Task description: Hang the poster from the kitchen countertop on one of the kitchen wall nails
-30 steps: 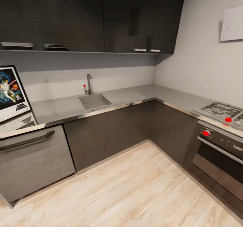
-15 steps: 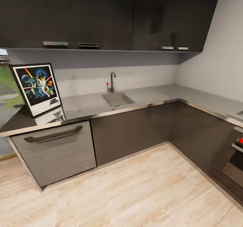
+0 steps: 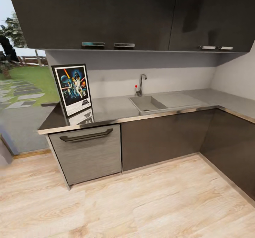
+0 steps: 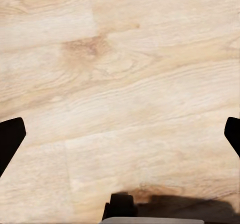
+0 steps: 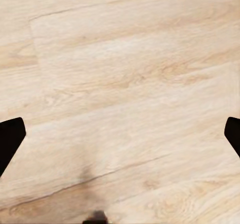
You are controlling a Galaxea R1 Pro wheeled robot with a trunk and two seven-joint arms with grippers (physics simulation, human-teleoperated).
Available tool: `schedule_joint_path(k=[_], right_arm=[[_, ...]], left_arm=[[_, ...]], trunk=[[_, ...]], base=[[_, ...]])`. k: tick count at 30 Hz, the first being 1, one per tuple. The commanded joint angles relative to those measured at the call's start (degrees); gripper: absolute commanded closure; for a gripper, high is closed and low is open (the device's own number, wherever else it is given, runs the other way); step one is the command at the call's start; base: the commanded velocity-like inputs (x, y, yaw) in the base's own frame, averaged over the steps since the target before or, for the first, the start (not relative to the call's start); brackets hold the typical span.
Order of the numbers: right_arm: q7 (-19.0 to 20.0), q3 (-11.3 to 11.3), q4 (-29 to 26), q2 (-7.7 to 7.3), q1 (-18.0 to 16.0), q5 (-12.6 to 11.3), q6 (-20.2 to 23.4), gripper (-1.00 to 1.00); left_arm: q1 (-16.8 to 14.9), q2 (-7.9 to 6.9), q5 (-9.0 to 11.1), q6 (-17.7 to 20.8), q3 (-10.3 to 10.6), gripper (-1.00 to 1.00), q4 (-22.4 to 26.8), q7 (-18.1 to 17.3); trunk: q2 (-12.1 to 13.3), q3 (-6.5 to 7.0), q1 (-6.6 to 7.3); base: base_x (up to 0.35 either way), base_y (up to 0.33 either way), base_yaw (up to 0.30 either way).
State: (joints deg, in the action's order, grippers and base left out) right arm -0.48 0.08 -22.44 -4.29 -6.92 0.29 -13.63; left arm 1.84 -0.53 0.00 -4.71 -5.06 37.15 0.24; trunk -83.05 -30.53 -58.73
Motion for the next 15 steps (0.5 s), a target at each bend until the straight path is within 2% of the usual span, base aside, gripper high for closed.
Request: schedule_joint_path(k=[1, 15], right_arm=[[0.0, 0.0, 0.0, 0.01, 0.0, 0.0, -0.2, -1.00], [0.0, 0.0, 0.0, -0.01, 0.0, 0.0, -0.2, -1.00]], left_arm=[[0.0, 0.00, 0.0, -0.1, 0.0, -1.00, 0.0, 0.0], [0.0, 0.00, 0.0, -0.1, 0.0, -1.00, 0.0, 0.0]], trunk=[[0.0, -0.09, 0.00], [0.0, -0.83, 0.00]], base=[[0.000, 0.294, 0.247], [0.000, 0.294, 0.245]])
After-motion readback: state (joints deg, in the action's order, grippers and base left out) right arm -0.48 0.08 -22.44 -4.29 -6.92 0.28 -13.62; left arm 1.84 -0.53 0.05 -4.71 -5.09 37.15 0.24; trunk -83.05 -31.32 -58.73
